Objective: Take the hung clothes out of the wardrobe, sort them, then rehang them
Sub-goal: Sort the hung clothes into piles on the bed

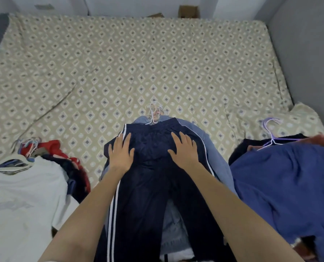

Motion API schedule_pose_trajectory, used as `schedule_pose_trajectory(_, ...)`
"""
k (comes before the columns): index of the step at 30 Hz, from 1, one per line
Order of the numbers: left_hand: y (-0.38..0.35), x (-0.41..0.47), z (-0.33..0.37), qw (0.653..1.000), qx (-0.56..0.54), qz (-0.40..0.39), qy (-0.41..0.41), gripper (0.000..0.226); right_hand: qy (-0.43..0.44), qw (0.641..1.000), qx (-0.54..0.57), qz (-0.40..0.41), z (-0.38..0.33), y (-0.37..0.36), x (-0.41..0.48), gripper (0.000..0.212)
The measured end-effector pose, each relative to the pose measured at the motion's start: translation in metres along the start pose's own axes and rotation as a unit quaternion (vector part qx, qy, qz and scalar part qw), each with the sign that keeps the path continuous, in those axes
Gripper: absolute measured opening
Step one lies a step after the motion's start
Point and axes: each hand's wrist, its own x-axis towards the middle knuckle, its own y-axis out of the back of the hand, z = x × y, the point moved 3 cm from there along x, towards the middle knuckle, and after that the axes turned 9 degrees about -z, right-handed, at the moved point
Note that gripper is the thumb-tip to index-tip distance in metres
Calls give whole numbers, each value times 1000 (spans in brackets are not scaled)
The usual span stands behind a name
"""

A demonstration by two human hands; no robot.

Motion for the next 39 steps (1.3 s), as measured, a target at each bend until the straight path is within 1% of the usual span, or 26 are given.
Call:
schedule_pose_trajectory(3,-19,30,-14,1000,-12,10,18,60,13,1000,7,9,9,-15,39,70)
schedule_pose_trajectory(6,-36,56,-27,998,-46,21,43,61,23,999,11,36,17,-27,76,73)
schedule_pose_trajectory(9,-49,76,-35,996,-61,38,49,62,20,998,19,64,24,-33,108,79)
schedule_pose_trajectory(11,-52,85,-37,995,-65,65,50,59,15,998,36,58,27,-37,123,82)
schedule_pose_trajectory(14,-49,93,-36,993,-35,99,53,51,14,997,66,48,30,-40,135,83)
schedule_pose_trajectory(17,-44,93,-37,993,-26,67,93,49,17,996,71,44,35,-43,135,83)
schedule_pose_trajectory(20,-41,84,-39,991,-85,53,88,44,7,995,91,28,41,-44,133,87)
schedule_pose_trajectory(23,-38,66,-41,981,-162,74,80,36,11,997,81,5,43,-40,128,88)
schedule_pose_trajectory(27,-22,36,-32,970,-211,104,59,29,17,997,60,-39,39,-21,111,82)
schedule_pose_trajectory(30,-5,14,-24,969,-218,113,43,34,25,995,81,-53,35,-6,89,74)
schedule_pose_trajectory(32,7,-1,-21,968,-215,121,36,36,34,994,93,-39,34,3,71,67)
schedule_pose_trajectory(34,22,-17,-15,968,-216,127,29,35,44,994,98,-8,33,13,52,59)
schedule_pose_trajectory(37,48,-44,-6,965,-221,140,11,32,45,989,140,16,29,28,18,46)
schedule_pose_trajectory(39,63,-65,0,965,-216,146,-5,32,47,983,172,41,24,39,-8,45)
